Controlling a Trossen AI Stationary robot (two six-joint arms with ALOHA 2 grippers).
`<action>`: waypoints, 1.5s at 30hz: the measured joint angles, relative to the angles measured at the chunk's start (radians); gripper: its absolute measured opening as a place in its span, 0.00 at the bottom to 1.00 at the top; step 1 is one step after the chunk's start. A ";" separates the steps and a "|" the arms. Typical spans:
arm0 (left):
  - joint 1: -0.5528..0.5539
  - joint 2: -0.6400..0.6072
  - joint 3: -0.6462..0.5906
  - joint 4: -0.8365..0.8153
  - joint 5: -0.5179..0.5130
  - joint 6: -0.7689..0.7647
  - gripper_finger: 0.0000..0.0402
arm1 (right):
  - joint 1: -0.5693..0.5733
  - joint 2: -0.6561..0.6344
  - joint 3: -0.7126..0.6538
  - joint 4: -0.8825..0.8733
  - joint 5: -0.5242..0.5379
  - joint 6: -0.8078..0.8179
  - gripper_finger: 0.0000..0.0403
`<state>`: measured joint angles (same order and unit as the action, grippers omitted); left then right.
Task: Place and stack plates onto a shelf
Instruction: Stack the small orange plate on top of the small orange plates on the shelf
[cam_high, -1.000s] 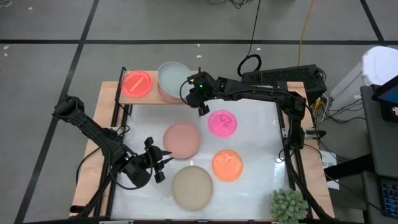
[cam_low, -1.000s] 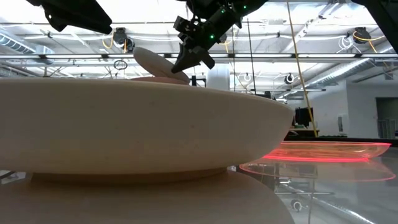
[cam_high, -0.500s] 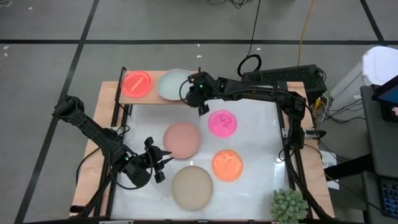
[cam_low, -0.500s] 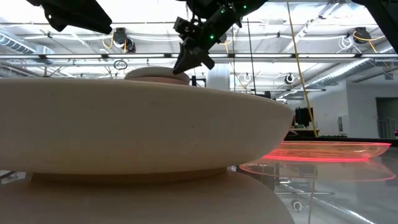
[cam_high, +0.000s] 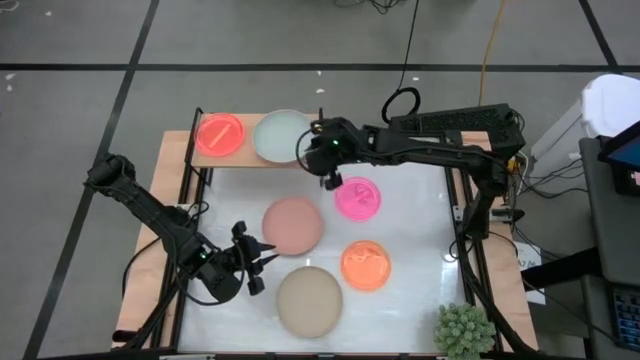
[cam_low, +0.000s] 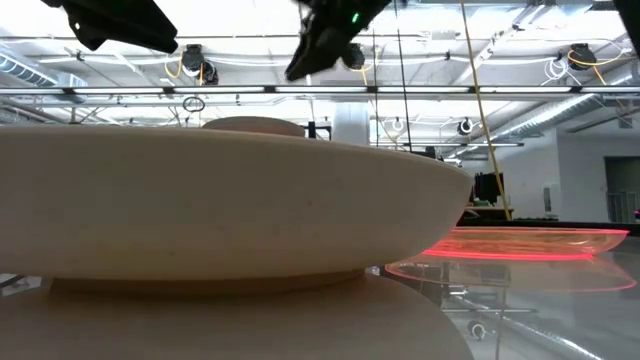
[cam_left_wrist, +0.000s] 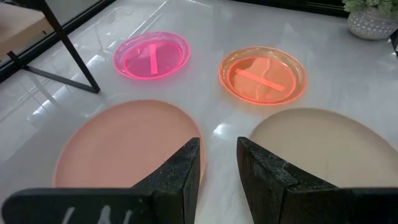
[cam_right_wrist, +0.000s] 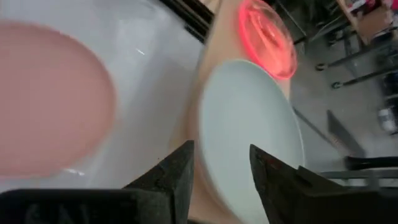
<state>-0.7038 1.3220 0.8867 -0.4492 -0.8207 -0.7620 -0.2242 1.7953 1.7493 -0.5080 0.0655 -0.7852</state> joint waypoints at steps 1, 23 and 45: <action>-0.002 0.000 0.000 0.000 0.000 0.000 0.28 | 0.012 -0.019 0.000 -0.036 0.000 0.028 0.34; -0.034 0.000 0.000 0.108 0.087 0.258 0.28 | 0.413 -0.631 -0.621 -0.123 0.172 0.741 0.33; 0.101 0.000 0.000 0.271 0.149 0.449 0.28 | 0.702 -0.688 -1.022 0.018 0.087 1.012 0.33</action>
<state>-0.6027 1.3220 0.8867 -0.1781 -0.6715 -0.3130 0.4776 1.1074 0.7268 -0.4902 0.1524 0.2271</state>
